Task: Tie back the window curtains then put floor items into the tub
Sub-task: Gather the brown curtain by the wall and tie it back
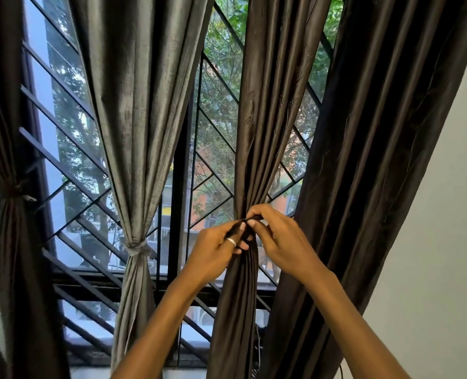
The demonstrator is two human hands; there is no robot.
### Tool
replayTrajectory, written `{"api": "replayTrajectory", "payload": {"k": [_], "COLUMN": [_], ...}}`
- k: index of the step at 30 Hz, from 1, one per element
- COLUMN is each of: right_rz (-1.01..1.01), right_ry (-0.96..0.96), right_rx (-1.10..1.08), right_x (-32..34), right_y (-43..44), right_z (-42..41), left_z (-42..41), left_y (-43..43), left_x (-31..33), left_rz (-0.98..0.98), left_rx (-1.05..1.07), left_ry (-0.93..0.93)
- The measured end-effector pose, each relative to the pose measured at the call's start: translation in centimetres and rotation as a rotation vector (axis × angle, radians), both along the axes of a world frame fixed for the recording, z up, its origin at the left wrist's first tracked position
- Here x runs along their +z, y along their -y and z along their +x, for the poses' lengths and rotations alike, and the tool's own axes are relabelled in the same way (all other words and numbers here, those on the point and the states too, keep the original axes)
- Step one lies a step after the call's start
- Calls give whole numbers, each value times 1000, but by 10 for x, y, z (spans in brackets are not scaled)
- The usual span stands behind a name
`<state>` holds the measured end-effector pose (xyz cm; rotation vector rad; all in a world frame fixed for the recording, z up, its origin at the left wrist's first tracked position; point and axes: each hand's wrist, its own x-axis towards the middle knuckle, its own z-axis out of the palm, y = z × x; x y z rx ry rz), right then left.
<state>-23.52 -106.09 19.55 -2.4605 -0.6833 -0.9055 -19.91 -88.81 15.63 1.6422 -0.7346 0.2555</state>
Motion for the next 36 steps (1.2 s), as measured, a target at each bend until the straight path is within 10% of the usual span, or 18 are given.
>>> {"api": "replayTrajectory", "payload": {"k": [16,25,36], "right_rz": [166,130,138], "right_ry": [-125,-130,-162], "right_rx": [-99,-130,-92], "right_x": [9,9,12], "right_y": [16,16,10], "right_z": [22,26,18], "left_z": [9,12,6], "left_y": [3,-2,14], "left_x": [-13,12,53], "left_rz": [604,829,1011], "left_rx": [640,576,494], "left_ry": [1284,1398,897]}}
